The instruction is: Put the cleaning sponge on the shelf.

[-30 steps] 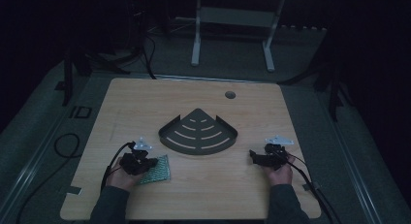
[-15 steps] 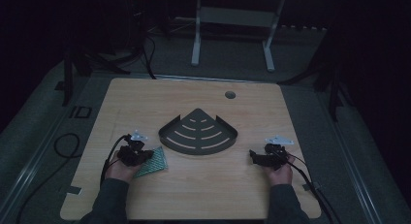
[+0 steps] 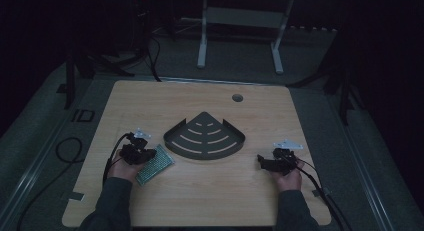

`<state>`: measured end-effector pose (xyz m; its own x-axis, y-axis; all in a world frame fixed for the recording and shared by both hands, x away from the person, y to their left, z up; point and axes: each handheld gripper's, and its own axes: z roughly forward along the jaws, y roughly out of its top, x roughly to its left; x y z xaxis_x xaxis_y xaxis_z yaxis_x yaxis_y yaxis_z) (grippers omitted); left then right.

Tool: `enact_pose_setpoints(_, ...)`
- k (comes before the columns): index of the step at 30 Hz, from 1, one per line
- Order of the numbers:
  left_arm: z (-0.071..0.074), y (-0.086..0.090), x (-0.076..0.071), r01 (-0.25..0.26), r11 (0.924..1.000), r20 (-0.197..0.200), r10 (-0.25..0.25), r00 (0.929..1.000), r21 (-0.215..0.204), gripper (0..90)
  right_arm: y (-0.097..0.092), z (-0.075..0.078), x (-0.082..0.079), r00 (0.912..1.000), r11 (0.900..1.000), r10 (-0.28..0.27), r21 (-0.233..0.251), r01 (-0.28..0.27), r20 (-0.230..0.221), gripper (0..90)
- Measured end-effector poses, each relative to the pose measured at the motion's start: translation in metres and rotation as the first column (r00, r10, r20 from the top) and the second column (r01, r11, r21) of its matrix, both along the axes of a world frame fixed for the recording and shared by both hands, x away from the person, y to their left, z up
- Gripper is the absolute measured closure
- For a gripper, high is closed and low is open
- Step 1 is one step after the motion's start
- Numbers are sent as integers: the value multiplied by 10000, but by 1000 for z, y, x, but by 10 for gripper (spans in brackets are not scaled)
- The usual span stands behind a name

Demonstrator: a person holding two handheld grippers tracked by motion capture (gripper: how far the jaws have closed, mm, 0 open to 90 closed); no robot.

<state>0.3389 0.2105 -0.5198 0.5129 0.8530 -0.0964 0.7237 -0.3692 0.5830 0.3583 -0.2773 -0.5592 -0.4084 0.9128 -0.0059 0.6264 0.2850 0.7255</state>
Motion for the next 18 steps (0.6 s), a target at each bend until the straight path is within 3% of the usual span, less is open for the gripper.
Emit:
enact_pose_setpoints(10, 16, 17, 6, 89, 9998, -210, -85, 9997, 171, 801, 0, 0, 0, 10000, 10000, -5, 5, 5, 5, 168)
enact_pose_setpoints(15, 18, 25, 12, 300, 9996, -559, -299, 9980, 3, 780, 0, 0, 0, 10000, 10000, -6, 4, 6, 6, 168)
enact_pose_setpoints(17, 17, 29, 18, 504, 9987, -960, -509, 9941, -75, 771, 0, 0, 0, 10000, 10000, -6, 2, 6, 6, 168)
enact_pose_setpoints(18, 17, 29, 18, 504, 9987, -960, -509, 9941, -75, 769, 0, 0, 0, 10000, 10000, -9, 6, 9, 6, 168)
